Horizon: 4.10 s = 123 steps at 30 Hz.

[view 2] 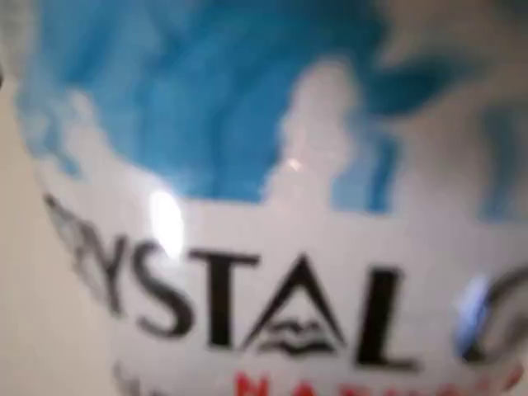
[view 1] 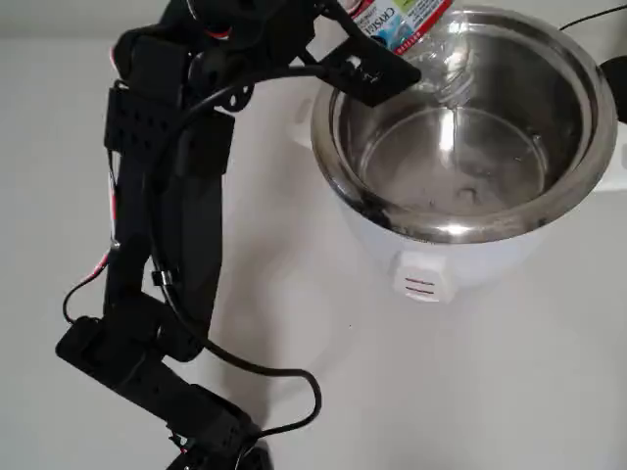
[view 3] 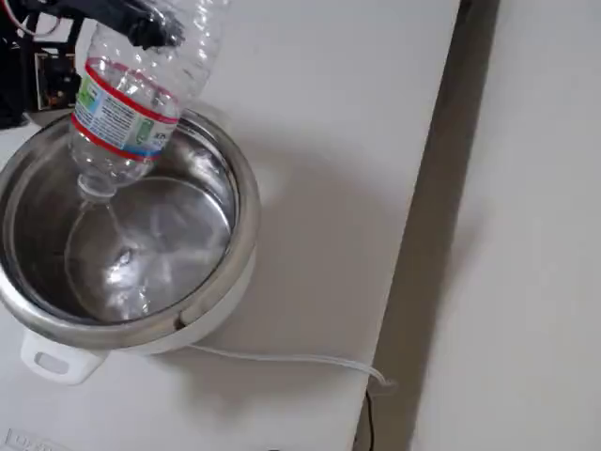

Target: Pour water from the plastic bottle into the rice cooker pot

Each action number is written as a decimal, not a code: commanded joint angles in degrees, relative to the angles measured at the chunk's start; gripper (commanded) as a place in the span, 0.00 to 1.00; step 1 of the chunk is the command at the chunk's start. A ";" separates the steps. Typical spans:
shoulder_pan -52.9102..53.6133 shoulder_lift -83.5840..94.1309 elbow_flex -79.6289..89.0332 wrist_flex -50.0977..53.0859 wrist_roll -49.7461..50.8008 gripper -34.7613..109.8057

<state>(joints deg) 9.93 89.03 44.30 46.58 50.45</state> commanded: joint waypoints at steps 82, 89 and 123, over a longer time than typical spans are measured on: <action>-30.59 -36.39 82.53 -131.92 -134.38 0.45; -26.81 -45.18 66.53 -129.20 -136.93 0.51; -25.75 -23.82 100.63 -142.56 -131.57 0.55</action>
<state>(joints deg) -17.40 60.47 143.70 -93.87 -82.88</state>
